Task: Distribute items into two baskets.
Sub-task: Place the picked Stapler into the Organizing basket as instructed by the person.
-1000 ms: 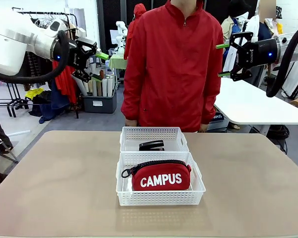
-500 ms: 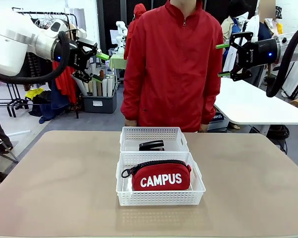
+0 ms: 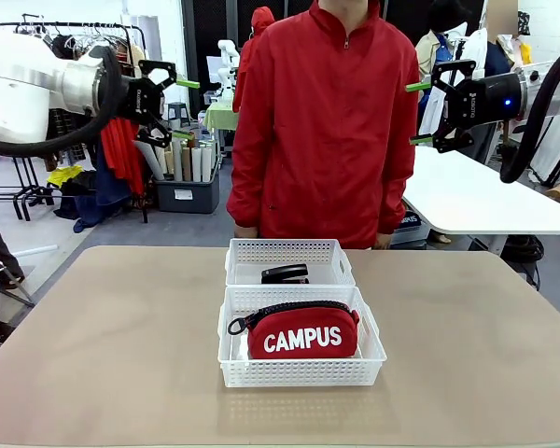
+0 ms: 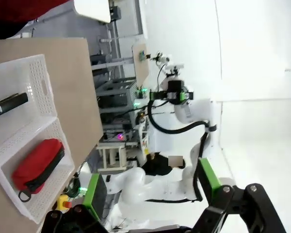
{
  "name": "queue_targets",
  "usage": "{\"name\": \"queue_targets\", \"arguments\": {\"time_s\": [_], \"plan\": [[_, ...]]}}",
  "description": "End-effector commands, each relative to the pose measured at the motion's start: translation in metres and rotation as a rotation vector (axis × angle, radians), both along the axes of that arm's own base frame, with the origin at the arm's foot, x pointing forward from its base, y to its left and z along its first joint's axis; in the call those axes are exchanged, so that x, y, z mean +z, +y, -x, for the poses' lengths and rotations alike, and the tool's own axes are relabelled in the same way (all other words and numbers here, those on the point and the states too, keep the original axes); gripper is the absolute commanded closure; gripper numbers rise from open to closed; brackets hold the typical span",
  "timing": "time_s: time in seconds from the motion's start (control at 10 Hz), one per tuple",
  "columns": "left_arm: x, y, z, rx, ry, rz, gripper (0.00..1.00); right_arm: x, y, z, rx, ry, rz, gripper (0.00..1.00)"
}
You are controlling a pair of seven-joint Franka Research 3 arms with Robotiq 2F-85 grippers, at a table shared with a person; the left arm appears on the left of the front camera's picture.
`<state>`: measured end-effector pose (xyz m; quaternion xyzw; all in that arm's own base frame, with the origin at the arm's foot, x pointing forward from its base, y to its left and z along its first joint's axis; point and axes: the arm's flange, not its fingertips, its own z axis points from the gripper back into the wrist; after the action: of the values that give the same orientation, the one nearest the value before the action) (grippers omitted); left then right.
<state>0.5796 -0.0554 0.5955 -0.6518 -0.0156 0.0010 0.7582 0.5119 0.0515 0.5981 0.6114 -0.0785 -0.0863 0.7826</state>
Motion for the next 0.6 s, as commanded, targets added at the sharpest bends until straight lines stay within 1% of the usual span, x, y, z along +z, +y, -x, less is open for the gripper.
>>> {"name": "queue_targets", "arguments": {"time_s": [0.0, 0.1, 0.3, 0.5], "plan": [[0.010, 0.006, 0.008, 0.027, -0.009, 0.025, 0.00, 0.002, 0.002, 0.001, -0.001, 0.012, -0.008, 0.00], [0.013, 0.011, 0.010, 0.014, -0.022, 0.029, 0.00, 0.002, 0.002, 0.001, -0.001, 0.012, -0.008, 0.00], [0.008, 0.015, 0.014, -0.012, -0.046, 0.047, 0.00, 0.002, 0.002, 0.001, -0.001, 0.012, -0.008, 0.00], [0.009, 0.021, 0.021, -0.008, -0.103, 0.070, 0.00, 0.002, 0.002, 0.001, -0.001, 0.012, -0.008, 0.00]]}}
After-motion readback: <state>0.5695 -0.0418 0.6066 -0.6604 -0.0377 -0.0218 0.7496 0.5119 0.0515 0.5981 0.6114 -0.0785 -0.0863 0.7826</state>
